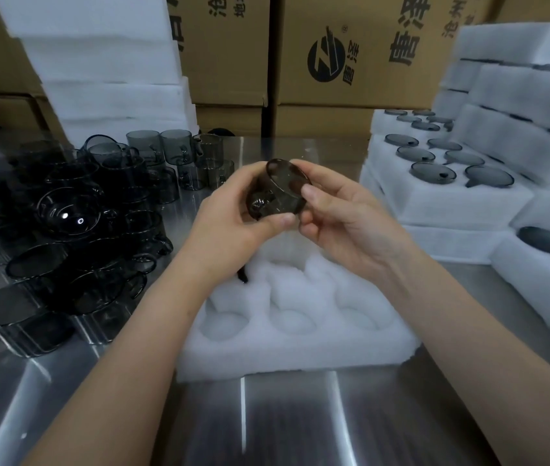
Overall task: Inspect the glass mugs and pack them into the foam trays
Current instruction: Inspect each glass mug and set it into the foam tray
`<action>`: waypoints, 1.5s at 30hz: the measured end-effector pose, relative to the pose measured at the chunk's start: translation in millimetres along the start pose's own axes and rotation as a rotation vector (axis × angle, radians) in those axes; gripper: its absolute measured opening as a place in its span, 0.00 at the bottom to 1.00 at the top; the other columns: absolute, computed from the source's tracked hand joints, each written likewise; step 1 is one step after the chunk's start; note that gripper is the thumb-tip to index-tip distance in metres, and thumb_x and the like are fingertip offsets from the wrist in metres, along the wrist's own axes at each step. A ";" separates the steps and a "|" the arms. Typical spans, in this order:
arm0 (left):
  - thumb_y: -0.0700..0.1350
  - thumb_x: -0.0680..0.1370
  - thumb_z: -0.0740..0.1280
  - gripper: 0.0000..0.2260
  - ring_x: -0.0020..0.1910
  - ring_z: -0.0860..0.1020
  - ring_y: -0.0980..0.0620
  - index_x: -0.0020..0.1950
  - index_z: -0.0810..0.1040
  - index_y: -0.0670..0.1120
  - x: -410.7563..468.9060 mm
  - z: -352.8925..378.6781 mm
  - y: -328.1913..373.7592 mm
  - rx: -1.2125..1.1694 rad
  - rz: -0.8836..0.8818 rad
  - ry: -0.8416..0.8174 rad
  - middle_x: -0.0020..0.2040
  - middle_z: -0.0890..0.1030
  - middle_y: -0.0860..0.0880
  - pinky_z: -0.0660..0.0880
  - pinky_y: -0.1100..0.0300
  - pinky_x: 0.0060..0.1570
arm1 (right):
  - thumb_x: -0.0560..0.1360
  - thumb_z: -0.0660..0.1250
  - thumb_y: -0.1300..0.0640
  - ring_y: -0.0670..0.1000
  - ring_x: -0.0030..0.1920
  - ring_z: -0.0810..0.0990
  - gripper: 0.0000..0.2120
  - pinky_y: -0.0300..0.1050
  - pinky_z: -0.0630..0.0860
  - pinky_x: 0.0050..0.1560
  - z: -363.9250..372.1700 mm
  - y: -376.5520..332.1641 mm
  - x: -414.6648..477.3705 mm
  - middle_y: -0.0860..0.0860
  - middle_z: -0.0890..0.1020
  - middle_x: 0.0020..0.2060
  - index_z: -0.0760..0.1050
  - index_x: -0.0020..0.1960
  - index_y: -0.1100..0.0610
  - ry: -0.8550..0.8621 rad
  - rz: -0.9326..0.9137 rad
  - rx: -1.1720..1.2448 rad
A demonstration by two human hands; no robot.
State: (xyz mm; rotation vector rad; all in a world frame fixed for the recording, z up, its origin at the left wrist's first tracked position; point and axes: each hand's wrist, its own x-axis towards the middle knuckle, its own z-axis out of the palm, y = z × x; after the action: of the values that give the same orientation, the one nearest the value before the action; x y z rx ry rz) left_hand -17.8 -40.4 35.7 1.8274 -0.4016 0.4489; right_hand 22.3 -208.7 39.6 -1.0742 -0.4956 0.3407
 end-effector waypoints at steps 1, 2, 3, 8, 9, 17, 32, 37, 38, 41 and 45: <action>0.40 0.70 0.76 0.24 0.57 0.79 0.59 0.64 0.74 0.48 0.1 -0.4 -0.4 -0.001 -0.008 0.003 0.56 0.81 0.55 0.75 0.59 0.61 | 0.71 0.69 0.65 0.47 0.32 0.77 0.19 0.37 0.75 0.32 1.3 1.0 -0.1 0.53 0.79 0.41 0.77 0.61 0.57 -0.007 -0.009 -0.039; 0.38 0.71 0.76 0.23 0.57 0.79 0.59 0.64 0.75 0.47 0.1 -0.4 -0.8 0.001 -0.015 0.009 0.56 0.81 0.54 0.75 0.58 0.60 | 0.70 0.69 0.65 0.48 0.33 0.77 0.21 0.38 0.74 0.32 2.1 1.8 -0.4 0.54 0.78 0.43 0.76 0.63 0.57 -0.007 -0.022 -0.079; 0.38 0.71 0.76 0.22 0.56 0.79 0.59 0.63 0.75 0.46 0.1 -0.3 -0.5 0.004 -0.018 0.016 0.55 0.82 0.54 0.76 0.59 0.59 | 0.70 0.70 0.63 0.49 0.34 0.77 0.22 0.39 0.74 0.32 2.5 2.2 -0.9 0.55 0.78 0.45 0.75 0.64 0.56 0.002 -0.035 -0.111; 0.56 0.68 0.74 0.21 0.51 0.81 0.60 0.57 0.74 0.53 -1.4 -1.3 1.7 0.019 -0.066 0.063 0.47 0.83 0.60 0.78 0.55 0.56 | 0.73 0.69 0.53 0.50 0.40 0.80 0.25 0.43 0.76 0.37 4.7 1.5 -4.2 0.53 0.81 0.47 0.72 0.70 0.54 0.064 -0.097 -0.338; 0.60 0.67 0.73 0.23 0.50 0.81 0.61 0.57 0.73 0.54 -1.6 -1.1 2.2 0.027 -0.084 0.072 0.47 0.82 0.62 0.78 0.53 0.55 | 0.74 0.68 0.52 0.52 0.44 0.82 0.27 0.44 0.77 0.39 5.9 1.3 -4.9 0.55 0.81 0.52 0.70 0.72 0.55 0.048 -0.091 -0.388; 0.64 0.61 0.73 0.33 0.49 0.79 0.65 0.64 0.69 0.63 -4.6 0.1 7.6 0.240 -0.069 0.028 0.49 0.81 0.64 0.77 0.61 0.54 | 0.77 0.67 0.54 0.55 0.54 0.82 0.18 0.48 0.79 0.47 12.3 2.1 -7.4 0.56 0.82 0.56 0.74 0.66 0.56 -0.081 -0.083 -0.419; 0.47 0.69 0.78 0.35 0.64 0.74 0.57 0.73 0.69 0.48 -6.8 13.4 10.0 0.448 0.247 0.155 0.66 0.77 0.52 0.72 0.62 0.64 | 0.79 0.60 0.45 0.33 0.49 0.78 0.09 0.25 0.71 0.46 21.0 11.7 -4.1 0.32 0.80 0.43 0.73 0.57 0.44 0.191 -0.400 -0.832; 0.42 0.69 0.79 0.31 0.69 0.73 0.55 0.70 0.73 0.46 -6.7 14.7 10.8 0.427 0.295 0.179 0.67 0.77 0.48 0.72 0.56 0.66 | 0.81 0.56 0.46 0.51 0.54 0.82 0.15 0.53 0.80 0.53 21.4 10.8 -3.5 0.46 0.84 0.46 0.81 0.53 0.48 0.214 -0.341 -0.594; 0.41 0.68 0.79 0.30 0.69 0.72 0.56 0.69 0.74 0.46 -6.4 14.3 10.0 0.428 0.305 0.179 0.67 0.77 0.48 0.71 0.57 0.66 | 0.80 0.57 0.45 0.54 0.54 0.83 0.16 0.57 0.81 0.52 20.8 10.1 -3.1 0.51 0.85 0.48 0.82 0.53 0.49 0.222 -0.289 -0.509; 0.40 0.69 0.79 0.29 0.69 0.72 0.56 0.68 0.75 0.46 -6.5 13.3 7.7 0.408 0.328 0.161 0.68 0.76 0.48 0.70 0.60 0.67 | 0.81 0.57 0.44 0.58 0.51 0.84 0.20 0.58 0.81 0.49 16.0 7.1 -2.0 0.59 0.85 0.49 0.81 0.56 0.56 0.213 -0.152 -0.316; 0.40 0.69 0.78 0.31 0.71 0.69 0.58 0.70 0.72 0.49 -7.1 11.8 7.8 0.301 0.330 0.121 0.71 0.71 0.53 0.69 0.58 0.68 | 0.83 0.56 0.46 0.56 0.52 0.84 0.18 0.54 0.81 0.47 8.6 3.7 0.0 0.58 0.85 0.52 0.81 0.56 0.54 0.087 -0.054 -0.071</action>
State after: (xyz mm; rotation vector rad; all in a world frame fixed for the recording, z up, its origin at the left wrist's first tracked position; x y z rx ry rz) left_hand -26.6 -53.5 35.4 2.0160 -0.5797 0.8822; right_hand 17.6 -200.6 39.7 -1.1380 -0.4605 0.2290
